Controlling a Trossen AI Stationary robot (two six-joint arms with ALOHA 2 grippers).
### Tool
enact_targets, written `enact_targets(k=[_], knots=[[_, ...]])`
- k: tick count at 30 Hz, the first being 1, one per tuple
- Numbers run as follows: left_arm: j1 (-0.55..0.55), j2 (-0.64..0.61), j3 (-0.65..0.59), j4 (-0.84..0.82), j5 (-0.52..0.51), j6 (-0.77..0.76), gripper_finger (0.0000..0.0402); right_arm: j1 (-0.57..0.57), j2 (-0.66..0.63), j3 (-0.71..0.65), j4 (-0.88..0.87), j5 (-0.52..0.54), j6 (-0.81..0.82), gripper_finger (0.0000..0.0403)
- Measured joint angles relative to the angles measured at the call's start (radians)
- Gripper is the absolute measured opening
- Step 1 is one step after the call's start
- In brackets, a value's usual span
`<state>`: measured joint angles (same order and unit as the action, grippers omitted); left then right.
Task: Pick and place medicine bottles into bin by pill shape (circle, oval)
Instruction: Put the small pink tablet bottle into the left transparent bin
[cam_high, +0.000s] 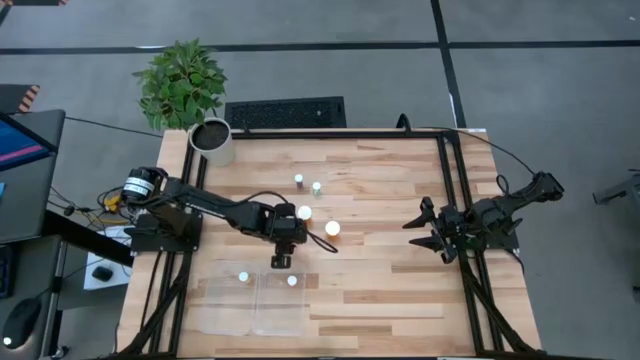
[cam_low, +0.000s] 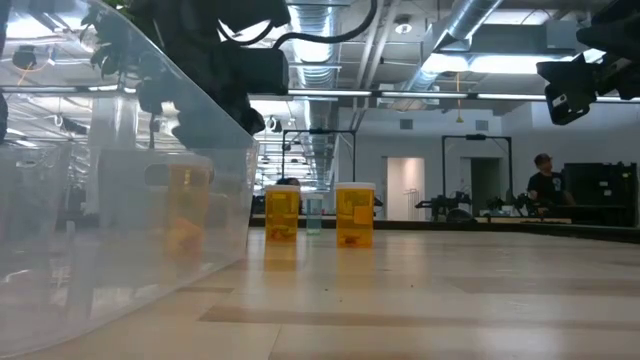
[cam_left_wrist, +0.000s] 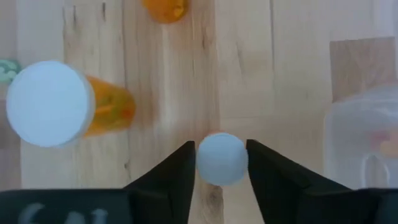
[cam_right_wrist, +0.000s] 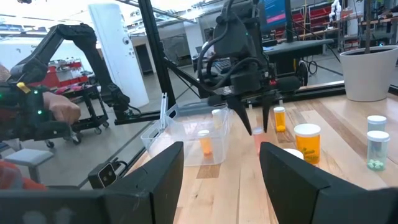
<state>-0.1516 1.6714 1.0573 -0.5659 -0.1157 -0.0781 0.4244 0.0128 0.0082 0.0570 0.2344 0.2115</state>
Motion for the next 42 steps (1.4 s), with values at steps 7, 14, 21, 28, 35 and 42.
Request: enact_targets(k=[7,14,21,28,35,42], knots=[[0.0,0.0,0.0,-0.002,0.002,-0.009,0.0107,0.0,0.0,0.0,0.0,0.0,0.0,0.0226],[0.0,-0.002,0.011,-0.028,-0.012,-0.061,0.0112,0.0,0.0,0.0,0.0,0.0,0.001,0.0226],[-0.014,-0.003,0.16,-0.188,-0.028,-0.083,0.0114,0.0,0.0,0.0,0.0,0.0,0.0,0.0226],[-0.05,-0.003,0.368,-0.313,-0.031,-0.088,0.0115,0.0,0.0,0.0,0.0,0.0,0.0,0.0226],[-0.115,-0.004,0.573,-0.371,-0.042,-0.088,0.0117,0.0,0.0,0.0,0.0,0.0,0.0,0.0226],[-0.205,-0.005,0.704,-0.366,-0.023,-0.075,0.0117,0.0,0.0,0.0,0.0,0.0,0.0,0.0226]])
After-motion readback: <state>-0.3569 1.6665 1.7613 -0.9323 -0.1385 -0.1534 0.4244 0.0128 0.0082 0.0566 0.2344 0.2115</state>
